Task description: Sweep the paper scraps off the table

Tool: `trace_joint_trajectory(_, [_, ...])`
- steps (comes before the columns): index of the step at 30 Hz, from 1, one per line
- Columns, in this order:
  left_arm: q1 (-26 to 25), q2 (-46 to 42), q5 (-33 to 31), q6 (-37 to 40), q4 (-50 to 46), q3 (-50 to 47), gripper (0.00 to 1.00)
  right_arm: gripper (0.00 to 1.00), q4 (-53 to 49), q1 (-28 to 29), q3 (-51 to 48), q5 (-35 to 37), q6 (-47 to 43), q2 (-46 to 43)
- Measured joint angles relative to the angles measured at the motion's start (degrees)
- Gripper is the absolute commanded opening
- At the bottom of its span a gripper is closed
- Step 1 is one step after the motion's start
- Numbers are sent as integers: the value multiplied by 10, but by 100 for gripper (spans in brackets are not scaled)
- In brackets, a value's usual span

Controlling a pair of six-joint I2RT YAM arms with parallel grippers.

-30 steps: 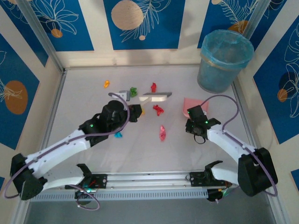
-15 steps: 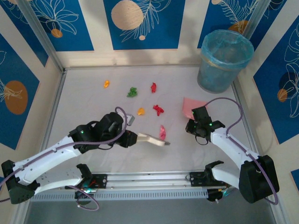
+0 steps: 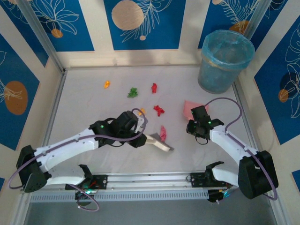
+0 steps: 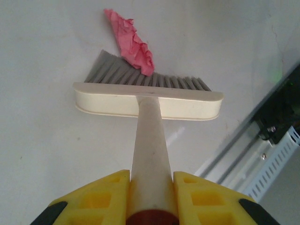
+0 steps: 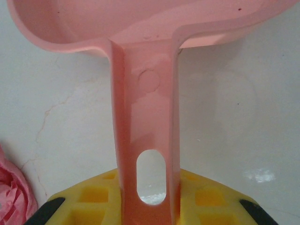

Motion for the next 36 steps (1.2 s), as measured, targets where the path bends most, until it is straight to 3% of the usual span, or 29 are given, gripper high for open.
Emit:
trace_joint_trajectory(9, [0,154,-14,15,68,106,0,0,-22,-23,6,48,30,-19])
trace_joint_trajectory(22, [19,327,-60,12,94,274,0,0,-27,-94,-64,60,56,-210])
trace_joint_trajectory(31, [58,455,-65,-1,68,458,0,0,-10,-100,-75,24,55,-168])
trace_joint_trajectory(36, [84,479,-65,-7,54,496,0,0,-1,-100,-75,6,49,-144])
